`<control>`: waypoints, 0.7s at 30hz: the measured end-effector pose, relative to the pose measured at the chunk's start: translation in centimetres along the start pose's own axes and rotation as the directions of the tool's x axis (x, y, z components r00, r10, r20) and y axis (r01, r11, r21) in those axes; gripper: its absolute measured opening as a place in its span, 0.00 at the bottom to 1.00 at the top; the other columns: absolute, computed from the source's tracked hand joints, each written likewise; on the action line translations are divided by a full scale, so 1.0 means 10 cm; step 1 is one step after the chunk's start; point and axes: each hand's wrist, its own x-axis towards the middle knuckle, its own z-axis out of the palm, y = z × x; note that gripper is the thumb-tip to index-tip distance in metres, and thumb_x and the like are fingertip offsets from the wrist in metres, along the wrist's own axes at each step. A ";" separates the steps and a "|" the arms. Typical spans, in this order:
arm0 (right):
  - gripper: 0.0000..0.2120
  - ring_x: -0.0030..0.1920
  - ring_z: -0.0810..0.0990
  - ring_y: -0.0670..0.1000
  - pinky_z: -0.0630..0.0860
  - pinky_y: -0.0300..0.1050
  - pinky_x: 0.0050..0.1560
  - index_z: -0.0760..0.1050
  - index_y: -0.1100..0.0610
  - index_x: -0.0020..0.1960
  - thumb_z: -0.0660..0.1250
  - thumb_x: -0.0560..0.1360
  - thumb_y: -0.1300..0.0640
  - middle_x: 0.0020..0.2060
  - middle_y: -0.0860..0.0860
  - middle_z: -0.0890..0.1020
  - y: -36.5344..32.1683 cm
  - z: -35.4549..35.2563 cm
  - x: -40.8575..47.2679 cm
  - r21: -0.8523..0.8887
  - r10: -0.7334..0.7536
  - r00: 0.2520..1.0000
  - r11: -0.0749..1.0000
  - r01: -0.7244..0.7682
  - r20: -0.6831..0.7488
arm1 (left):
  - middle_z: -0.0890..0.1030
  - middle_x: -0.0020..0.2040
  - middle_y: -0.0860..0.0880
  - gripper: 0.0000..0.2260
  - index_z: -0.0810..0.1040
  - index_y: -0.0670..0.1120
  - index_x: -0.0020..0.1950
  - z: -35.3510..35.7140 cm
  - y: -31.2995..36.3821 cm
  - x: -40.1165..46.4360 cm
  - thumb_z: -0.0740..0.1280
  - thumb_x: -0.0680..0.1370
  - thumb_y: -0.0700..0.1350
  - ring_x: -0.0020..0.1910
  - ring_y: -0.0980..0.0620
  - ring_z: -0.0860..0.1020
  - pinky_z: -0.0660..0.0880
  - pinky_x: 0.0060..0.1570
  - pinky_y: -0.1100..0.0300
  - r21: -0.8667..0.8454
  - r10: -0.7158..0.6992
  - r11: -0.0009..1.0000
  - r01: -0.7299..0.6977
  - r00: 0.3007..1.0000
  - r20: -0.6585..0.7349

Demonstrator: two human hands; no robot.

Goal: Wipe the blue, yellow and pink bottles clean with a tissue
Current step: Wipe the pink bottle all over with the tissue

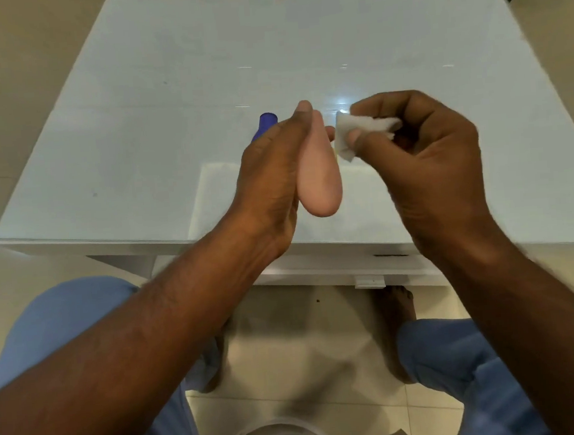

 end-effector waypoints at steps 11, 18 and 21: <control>0.09 0.45 0.82 0.44 0.74 0.31 0.45 0.87 0.55 0.50 0.78 0.74 0.67 0.44 0.53 0.85 0.03 0.06 -0.09 -0.213 -0.259 0.933 0.925 0.314 0.251 | 0.82 0.63 0.40 0.21 0.74 0.39 0.72 0.09 -0.04 -0.10 0.64 0.84 0.51 0.53 0.44 0.85 0.84 0.51 0.54 -0.345 -0.164 0.915 0.210 0.974 0.157; 0.02 0.43 0.83 0.50 0.75 0.38 0.46 0.86 0.59 0.45 0.75 0.72 0.62 0.41 0.52 0.86 0.02 0.05 -0.18 -0.138 -0.281 0.838 0.913 0.384 0.468 | 0.84 0.52 0.44 0.21 0.74 0.43 0.73 0.02 0.05 -0.06 0.64 0.84 0.52 0.46 0.47 0.83 0.83 0.46 0.53 -0.253 -0.142 0.950 0.184 0.974 0.177; 0.05 0.45 0.85 0.55 0.81 0.49 0.44 0.84 0.60 0.48 0.75 0.73 0.67 0.44 0.56 0.86 0.01 0.02 -0.11 -0.133 -0.272 0.932 0.942 0.309 0.238 | 0.81 0.57 0.39 0.20 0.73 0.38 0.73 0.05 0.09 -0.11 0.64 0.84 0.47 0.52 0.44 0.83 0.83 0.53 0.50 -0.209 -0.098 0.967 0.143 0.972 0.214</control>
